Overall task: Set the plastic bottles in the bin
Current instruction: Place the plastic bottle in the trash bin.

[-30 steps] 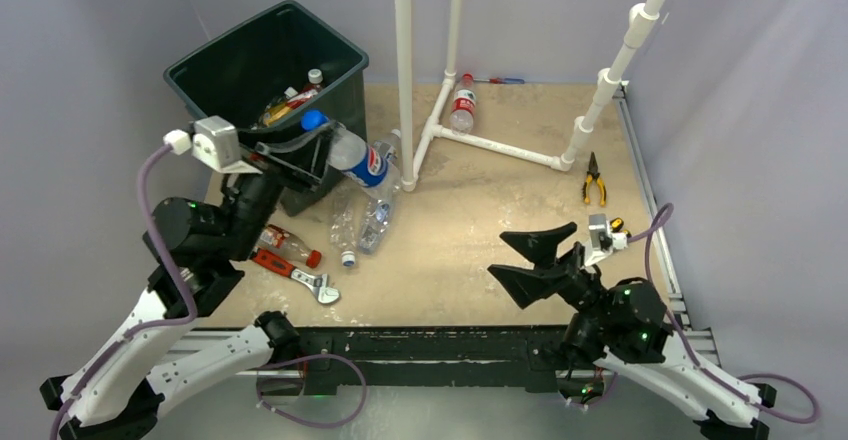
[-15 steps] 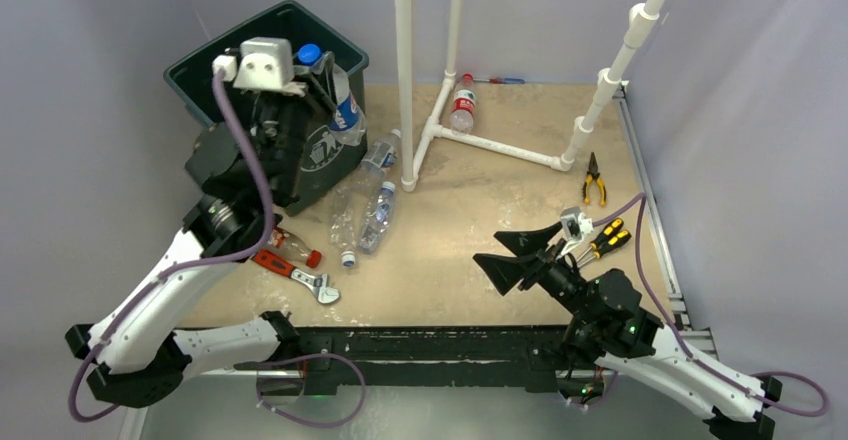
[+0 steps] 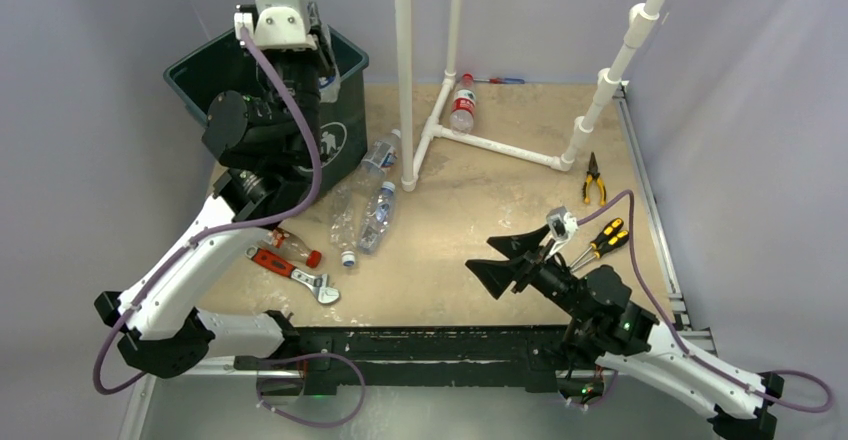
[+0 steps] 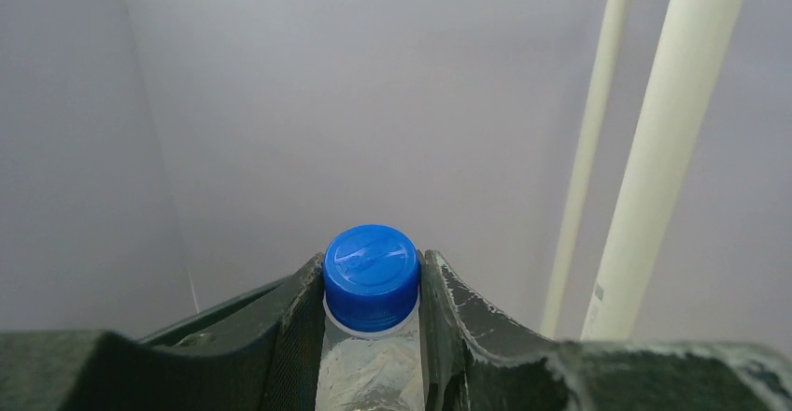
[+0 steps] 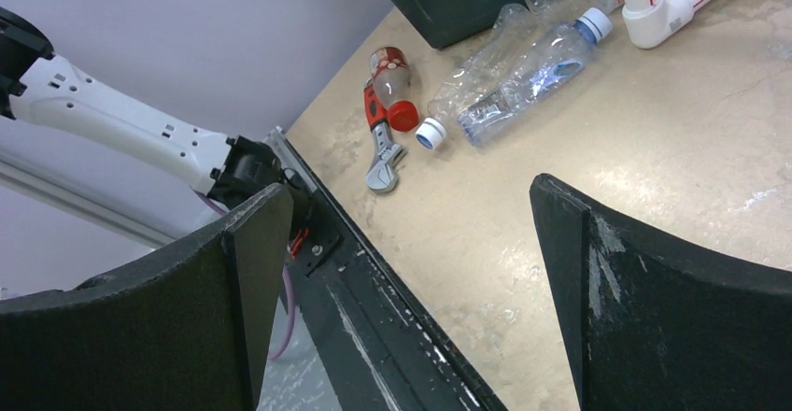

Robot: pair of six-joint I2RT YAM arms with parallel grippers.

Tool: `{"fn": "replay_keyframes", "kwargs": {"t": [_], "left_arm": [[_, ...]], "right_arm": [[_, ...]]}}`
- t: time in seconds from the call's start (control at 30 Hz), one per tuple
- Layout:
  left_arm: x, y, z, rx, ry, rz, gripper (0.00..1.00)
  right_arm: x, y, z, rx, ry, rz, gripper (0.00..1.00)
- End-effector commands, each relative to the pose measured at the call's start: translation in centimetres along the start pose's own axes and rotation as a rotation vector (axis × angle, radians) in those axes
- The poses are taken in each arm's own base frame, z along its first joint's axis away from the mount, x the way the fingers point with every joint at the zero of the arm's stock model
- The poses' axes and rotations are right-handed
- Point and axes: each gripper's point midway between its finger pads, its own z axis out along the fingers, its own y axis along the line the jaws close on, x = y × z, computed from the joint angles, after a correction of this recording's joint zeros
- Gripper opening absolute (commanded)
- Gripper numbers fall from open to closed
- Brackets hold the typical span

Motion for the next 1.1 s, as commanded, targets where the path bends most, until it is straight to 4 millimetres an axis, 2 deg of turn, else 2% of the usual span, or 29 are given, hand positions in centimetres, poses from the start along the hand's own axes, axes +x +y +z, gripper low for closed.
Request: {"fn": "replay_keyframes", "kwargs": {"t": [0.0,0.07,0.2,0.47,0.53,0.7,0.87,1.07], "left_arm": [[-3.6,2.4,1.7,-0.098,-0.096,-0.002,0.00],[-2.1,3.6,4.2,-0.138,-0.090,0.011,0.00],[2.9,7.4,9.0,-0.194,-0.028,-0.018,0.00],[10.6,10.9,13.9,-0.231,0.053,-0.115,0.00],[12.5,10.8,14.5,-0.207,0.079,-0.138,0.00],[17.5,8.3,15.5,-0.079,0.183,-0.195,0.00],[22.2,7.3,14.8,-0.054,0.281,-0.219,0.00],[25.9,7.0,12.7,-0.046,0.384,-0.226,0.00]], "right_arm": [[0.0,0.5,0.2,-0.022,0.008,-0.004,0.99],[0.0,0.6,0.3,-0.027,0.010,-0.002,0.99],[0.1,0.7,0.7,-0.025,0.015,-0.003,0.99],[1.9,0.8,1.7,-0.026,0.106,-0.013,0.99],[2.1,0.7,1.8,-0.026,0.109,-0.013,0.99],[2.5,0.5,2.1,-0.026,0.105,-0.009,0.99],[2.5,0.5,2.3,-0.021,0.110,-0.013,0.99],[2.0,0.7,2.4,-0.019,0.101,-0.022,0.99]]}}
